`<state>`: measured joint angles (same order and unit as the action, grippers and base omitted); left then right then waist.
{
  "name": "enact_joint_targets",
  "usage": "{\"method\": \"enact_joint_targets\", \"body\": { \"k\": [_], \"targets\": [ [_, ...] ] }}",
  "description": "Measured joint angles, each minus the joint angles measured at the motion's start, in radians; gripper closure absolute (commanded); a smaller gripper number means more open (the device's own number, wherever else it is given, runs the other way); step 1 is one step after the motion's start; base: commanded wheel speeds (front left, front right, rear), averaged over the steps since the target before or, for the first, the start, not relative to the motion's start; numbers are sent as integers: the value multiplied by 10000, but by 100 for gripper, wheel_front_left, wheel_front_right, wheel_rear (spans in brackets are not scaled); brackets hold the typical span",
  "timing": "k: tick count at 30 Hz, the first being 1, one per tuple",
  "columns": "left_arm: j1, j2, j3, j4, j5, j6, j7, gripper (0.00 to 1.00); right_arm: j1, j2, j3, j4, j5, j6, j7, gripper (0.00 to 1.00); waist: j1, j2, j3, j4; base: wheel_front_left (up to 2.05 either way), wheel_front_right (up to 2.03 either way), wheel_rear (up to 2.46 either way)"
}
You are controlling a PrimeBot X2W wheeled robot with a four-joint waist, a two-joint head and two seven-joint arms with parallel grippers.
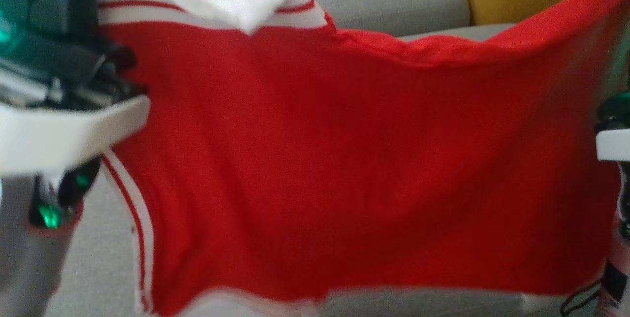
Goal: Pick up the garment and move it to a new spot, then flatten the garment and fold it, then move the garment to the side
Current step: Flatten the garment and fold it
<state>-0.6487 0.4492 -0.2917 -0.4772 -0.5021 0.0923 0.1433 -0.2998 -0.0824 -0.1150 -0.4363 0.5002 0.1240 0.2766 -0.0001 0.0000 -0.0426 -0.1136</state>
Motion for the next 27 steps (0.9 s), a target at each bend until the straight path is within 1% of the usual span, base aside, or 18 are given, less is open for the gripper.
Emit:
{"method": "enact_joint_targets", "body": {
  "k": [3, 6, 8, 10, 11, 13, 16, 20, 22, 27],
  "targets": [
    [-505, 169, -19, 809, -15, -217, 234, 100, -201, 94, -27, 332, 36, 0, 272, 100, 1, 0, 323, -20, 0, 0, 0],
    [-1104, 190, -142, 1578, -98, -481, 454, 100, -701, 163, -2, 892, 96, 0, 313, 100, 1, 0, 809, -17, 0, 0, 0],
    [-1737, 199, -297, 2276, -15, -692, 472, 100, -1319, 171, 115, 1511, -52, 0, 221, 100, 3, 0, 1228, -5, 0, 0, 0],
    [-2506, 173, -328, 3085, 119, -815, 345, 100, -2183, 174, 244, 2345, -272, 0, 56, 100, 4, 0, 1666, 6, 0, 0, 0],
    [-2506, 173, -328, 3085, 119, -815, 345, 100, -2183, 174, 244, 2345, -272, 0, 56, 100, 4, 0, 1666, 6, 0, 0, 0],
    [-3353, 132, -328, 3940, 288, -940, 98, 100, -3221, 174, 435, 3289, -594, 0, -173, 100, 5, 0, 2095, 19, 0, 0, 0],
    [-4599, -146, -416, 5264, 543, -1168, -382, 100, -4953, 174, 577, 4888, -1168, 0, -717, 100, 6, 0, 2658, 42, 0, 0, 0],
    [-5918, -713, -748, 6968, 1030, -1287, -1095, 100, -6939, 27, 788, 6972, -2171, 0, -1732, 100, 6, -1, 3125, 139, 0, 0, 0],
    [-6450, -961, -894, 7683, 1243, -1289, -1463, 100, -7723, -219, 1068, 7915, -2874, 2, -2303, 100, 4, -1, 3239, 248, 0, 0, 0],
    [-7357, -1557, -930, 8677, 1229, -1313, -2155, 100, -9051, -249, 1158, 9841, -3578, 2, -3219, 100, 0, 0, 3714, 500, 0, 0, 0]
  ]
}}
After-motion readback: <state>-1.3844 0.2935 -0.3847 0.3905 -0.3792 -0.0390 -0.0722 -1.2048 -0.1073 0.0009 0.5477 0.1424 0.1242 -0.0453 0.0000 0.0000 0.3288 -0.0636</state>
